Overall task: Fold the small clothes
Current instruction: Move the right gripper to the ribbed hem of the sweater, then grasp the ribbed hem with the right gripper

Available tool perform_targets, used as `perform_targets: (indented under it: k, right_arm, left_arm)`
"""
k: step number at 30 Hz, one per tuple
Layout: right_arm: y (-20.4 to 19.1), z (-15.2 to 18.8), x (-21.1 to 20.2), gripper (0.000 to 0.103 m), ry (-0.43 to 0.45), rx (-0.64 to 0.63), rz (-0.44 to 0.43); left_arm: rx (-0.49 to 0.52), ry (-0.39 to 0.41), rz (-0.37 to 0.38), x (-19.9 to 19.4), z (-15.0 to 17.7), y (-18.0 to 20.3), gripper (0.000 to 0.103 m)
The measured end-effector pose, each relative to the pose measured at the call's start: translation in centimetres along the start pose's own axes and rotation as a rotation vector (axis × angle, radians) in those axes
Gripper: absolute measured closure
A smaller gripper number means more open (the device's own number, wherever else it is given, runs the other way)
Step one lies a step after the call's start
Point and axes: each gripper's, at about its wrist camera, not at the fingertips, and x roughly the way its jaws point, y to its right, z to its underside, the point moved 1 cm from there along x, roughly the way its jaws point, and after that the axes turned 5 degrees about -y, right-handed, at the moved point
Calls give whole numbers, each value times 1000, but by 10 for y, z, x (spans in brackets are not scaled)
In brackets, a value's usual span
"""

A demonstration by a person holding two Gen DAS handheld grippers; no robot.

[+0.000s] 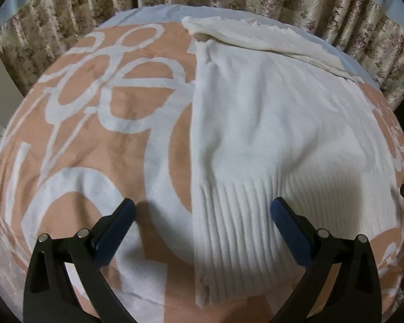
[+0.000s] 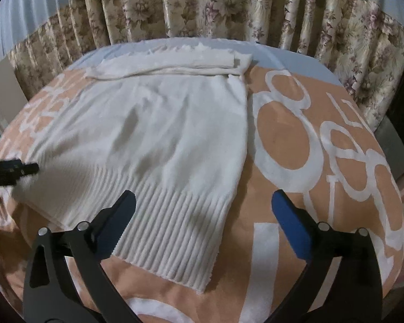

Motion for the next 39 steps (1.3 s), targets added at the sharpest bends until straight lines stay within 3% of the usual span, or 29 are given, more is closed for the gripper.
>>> perform_targets:
  k: [4, 8, 17, 19, 21, 26, 27, 29, 33, 36, 39]
  right_arm:
    - [-2, 4, 1, 3, -9, -1, 57]
    - [-6, 10, -8, 3, 14, -30, 171]
    - [6, 24, -5, 4, -75, 37, 37]
    - [6, 28, -3, 20, -97, 47, -12]
    - [8, 31, 1, 54, -137, 84, -49]
    - [14, 35, 8, 58, -194, 170, -108]
    - [13, 35, 7, 77, -198, 176, -128]
    - [11, 33, 5, 95, -195, 183, -180]
    - [13, 33, -8, 96, -152, 147, -161]
    - [26, 38, -6, 96, -168, 168, -155]
    - [31, 42, -1, 96, -174, 186, -166]
  left_arm:
    - [30, -1, -23, -2, 3, 8, 2]
    - [59, 2, -26, -5, 6, 14, 2]
    - [52, -8, -39, -9, 20, 7, 2]
    - [30, -8, -26, -11, 21, 2, 2]
    - [14, -6, -5, -13, 21, -1, 2]
    - [19, -9, 2, -14, 21, 2, 2]
    - [22, -12, 6, -14, 22, 2, 2]
    - [27, -23, 19, -13, 23, 3, 2]
    - [40, -39, 28, -11, 28, 6, 2]
    - [41, -44, 38, -10, 30, 6, 2]
    - [18, -44, 110, -12, 29, 3, 2]
